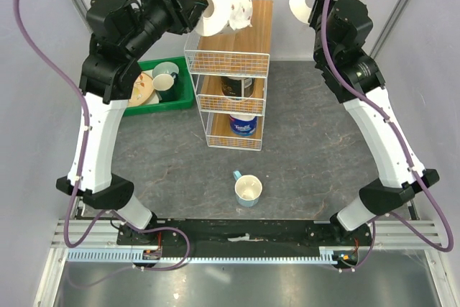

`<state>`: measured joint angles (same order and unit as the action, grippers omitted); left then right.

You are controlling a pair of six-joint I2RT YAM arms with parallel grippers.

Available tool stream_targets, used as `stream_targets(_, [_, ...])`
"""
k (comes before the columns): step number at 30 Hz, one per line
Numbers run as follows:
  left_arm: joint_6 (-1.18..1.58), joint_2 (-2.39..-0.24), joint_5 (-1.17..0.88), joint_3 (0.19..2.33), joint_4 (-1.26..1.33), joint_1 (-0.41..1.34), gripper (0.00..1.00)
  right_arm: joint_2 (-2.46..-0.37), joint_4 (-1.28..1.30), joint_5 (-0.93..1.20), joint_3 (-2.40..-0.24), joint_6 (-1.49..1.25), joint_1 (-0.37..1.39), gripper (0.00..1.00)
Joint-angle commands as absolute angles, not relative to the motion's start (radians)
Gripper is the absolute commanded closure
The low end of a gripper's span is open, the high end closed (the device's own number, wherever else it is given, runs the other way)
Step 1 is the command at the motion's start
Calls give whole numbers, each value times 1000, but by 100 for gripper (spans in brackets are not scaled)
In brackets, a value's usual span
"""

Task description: Place and organize the paper towels onto the shelf

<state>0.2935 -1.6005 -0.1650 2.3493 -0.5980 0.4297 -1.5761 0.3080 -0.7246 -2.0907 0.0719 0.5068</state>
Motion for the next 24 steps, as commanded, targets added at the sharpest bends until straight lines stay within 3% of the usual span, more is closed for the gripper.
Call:
stream_targets(1, [247,-1614,-179,2362,-538,434,75,-1483,195,-641,-2045,40,499,65])
stream_targets(24, [192,-1578,-158,2341,-656,434,75,-1362,166,-644,-1876,31,477,65])
